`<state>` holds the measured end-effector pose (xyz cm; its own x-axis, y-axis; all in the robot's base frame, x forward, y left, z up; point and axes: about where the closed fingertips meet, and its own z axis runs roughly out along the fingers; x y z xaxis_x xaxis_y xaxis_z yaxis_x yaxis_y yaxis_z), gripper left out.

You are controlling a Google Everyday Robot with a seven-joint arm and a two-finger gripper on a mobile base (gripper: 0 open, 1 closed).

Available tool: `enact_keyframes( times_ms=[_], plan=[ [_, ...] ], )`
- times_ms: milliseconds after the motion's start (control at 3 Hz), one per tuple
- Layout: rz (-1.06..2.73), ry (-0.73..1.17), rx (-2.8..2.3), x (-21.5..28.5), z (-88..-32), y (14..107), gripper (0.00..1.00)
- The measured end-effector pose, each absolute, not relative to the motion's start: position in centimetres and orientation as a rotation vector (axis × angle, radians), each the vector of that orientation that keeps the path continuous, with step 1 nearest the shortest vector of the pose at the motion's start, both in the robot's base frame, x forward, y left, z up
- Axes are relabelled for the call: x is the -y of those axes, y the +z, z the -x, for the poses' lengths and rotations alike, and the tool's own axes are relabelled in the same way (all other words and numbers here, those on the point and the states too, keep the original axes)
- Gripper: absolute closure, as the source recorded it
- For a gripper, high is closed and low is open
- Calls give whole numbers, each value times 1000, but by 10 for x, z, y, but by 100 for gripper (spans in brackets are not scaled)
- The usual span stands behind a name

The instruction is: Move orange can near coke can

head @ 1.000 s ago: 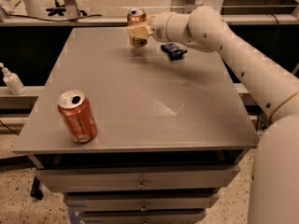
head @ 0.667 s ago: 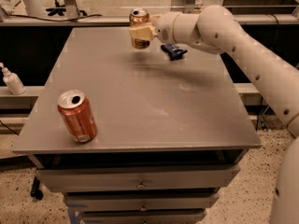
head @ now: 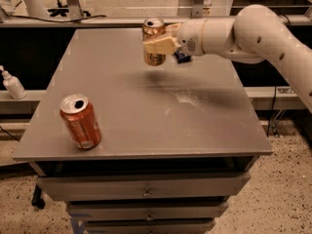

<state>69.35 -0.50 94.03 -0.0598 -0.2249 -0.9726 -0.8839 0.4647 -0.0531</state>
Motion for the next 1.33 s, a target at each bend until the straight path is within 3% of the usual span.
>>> enact_keyframes(
  times_ms=[667,1333],
  plan=[
    [1048,922,-1585,3,-600,940,100],
    [1090,921,-1565,-8,-602,938,100]
  ],
)
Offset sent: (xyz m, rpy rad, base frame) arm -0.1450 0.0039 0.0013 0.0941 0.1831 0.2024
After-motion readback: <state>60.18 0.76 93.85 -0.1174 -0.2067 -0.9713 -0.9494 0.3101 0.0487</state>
